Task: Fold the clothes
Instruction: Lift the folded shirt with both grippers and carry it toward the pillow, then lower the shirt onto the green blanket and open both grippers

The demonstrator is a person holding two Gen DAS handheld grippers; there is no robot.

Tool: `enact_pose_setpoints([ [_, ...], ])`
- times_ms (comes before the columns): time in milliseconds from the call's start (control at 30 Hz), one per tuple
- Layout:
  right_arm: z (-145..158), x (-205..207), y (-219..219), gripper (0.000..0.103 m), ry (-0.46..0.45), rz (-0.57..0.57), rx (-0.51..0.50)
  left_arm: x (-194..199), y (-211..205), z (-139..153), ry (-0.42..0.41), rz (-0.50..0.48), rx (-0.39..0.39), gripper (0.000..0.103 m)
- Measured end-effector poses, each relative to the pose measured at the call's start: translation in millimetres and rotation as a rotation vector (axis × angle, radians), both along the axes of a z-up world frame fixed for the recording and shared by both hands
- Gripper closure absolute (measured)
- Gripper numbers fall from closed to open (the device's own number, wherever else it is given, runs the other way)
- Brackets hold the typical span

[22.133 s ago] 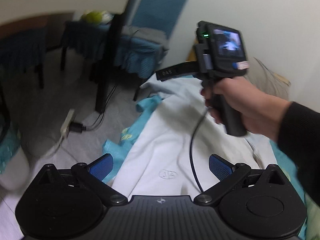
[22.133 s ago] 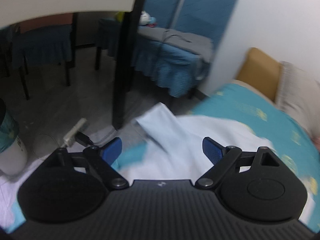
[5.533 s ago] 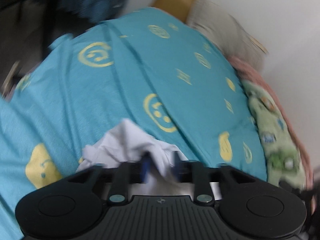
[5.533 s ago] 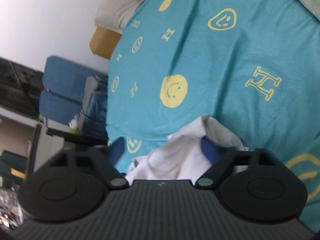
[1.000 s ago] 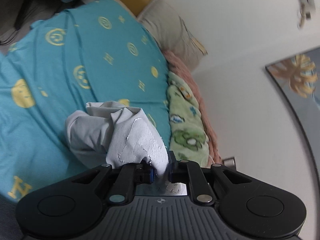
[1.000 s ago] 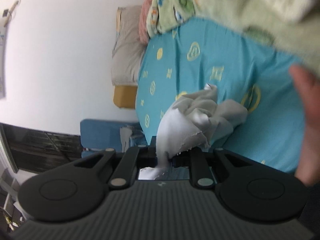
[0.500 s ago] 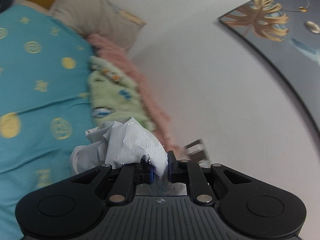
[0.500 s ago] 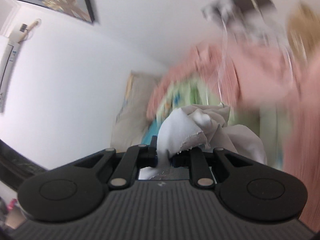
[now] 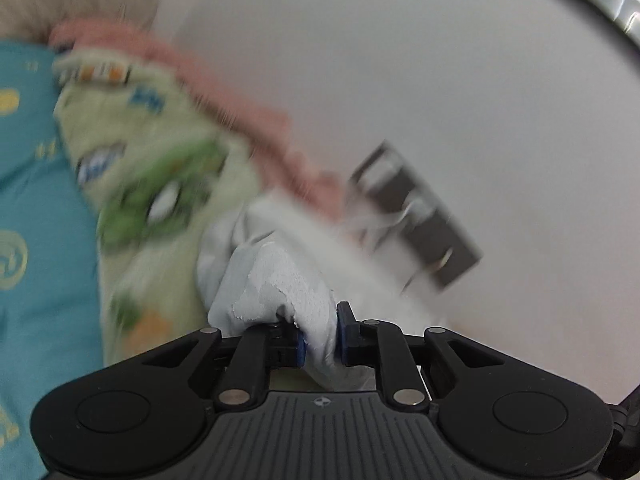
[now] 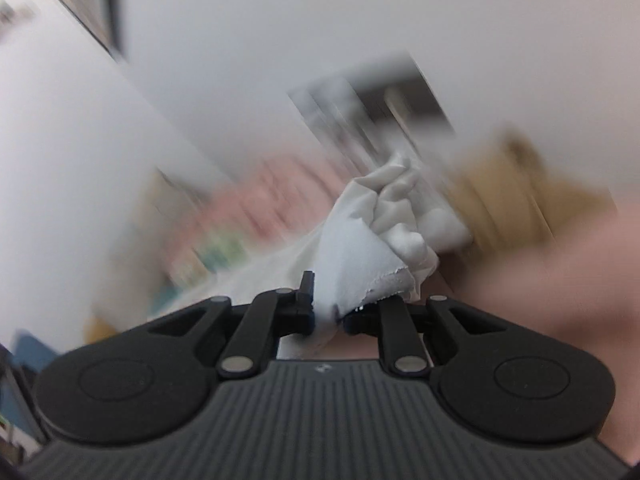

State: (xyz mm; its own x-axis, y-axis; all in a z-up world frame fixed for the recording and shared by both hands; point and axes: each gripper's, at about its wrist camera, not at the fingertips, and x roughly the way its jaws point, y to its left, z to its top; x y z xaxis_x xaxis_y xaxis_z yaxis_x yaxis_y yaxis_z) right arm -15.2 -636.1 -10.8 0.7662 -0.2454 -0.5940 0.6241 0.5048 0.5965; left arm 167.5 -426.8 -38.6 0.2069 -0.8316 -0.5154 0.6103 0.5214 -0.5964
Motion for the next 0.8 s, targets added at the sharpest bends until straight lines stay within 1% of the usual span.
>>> enact_pose_setpoints([
  [33, -12, -4, 4, 0.088, 0.018, 0.008, 0.006, -4, 3, -13, 0.0, -0.007, 0.024, 0.087],
  [67, -21, -9, 10, 0.088, 0.025, 0.015, 0.001, -9, 5, -22, -0.011, -0.018, 0.042, 0.084],
  [100, -24, -11, 15, 0.087, 0.026, 0.021, -0.021, -13, 8, -27, -0.032, -0.026, 0.054, 0.083],
  [167, -20, -14, 23, 0.086, 0.031, 0.017, -0.049, -18, 12, -27, -0.067, -0.029, 0.063, 0.073],
  [200, -17, -15, 25, 0.086, 0.038, 0.006, -0.043, -21, 13, -22, -0.073, -0.03, 0.076, 0.071],
  [233, -16, -15, 26, 0.085, 0.047, -0.003, -0.032, -23, 13, -17, -0.078, -0.034, 0.088, 0.064],
  [267, -14, -16, 27, 0.084, 0.058, -0.012, -0.021, -24, 14, -13, -0.085, -0.042, 0.1, 0.054],
  [300, -10, -19, 29, 0.082, 0.065, -0.017, -0.021, -26, 13, -5, -0.1, -0.045, 0.116, 0.048],
  [333, -4, -21, 32, 0.081, 0.071, -0.02, -0.026, -28, 11, 4, -0.116, -0.047, 0.132, 0.035],
  [367, 1, -24, 35, 0.078, 0.077, -0.022, -0.032, -30, 10, 13, -0.132, -0.05, 0.148, 0.02],
  [433, 13, -30, 41, 0.06, 0.088, -0.028, -0.042, -49, 19, 37, -0.211, -0.039, 0.164, 0.013],
  [467, 18, -32, 44, 0.036, 0.094, -0.031, -0.047, -58, 24, 50, -0.25, -0.033, 0.172, 0.008],
  [500, 25, -38, 49, 0.016, 0.09, -0.031, -0.063, -67, 31, 62, -0.286, -0.018, 0.171, 0.004],
  [533, 34, -44, 56, 0.014, 0.085, -0.026, -0.088, -77, 38, 73, -0.321, -0.004, 0.17, 0.0],
  [733, 89, -79, 101, 0.014, 0.054, 0.021, -0.248, -131, 83, 141, -0.48, 0.03, 0.145, 0.0],
  [800, 105, -92, 118, 0.014, 0.039, 0.028, -0.301, -150, 100, 160, -0.521, 0.041, 0.131, 0.0],
])
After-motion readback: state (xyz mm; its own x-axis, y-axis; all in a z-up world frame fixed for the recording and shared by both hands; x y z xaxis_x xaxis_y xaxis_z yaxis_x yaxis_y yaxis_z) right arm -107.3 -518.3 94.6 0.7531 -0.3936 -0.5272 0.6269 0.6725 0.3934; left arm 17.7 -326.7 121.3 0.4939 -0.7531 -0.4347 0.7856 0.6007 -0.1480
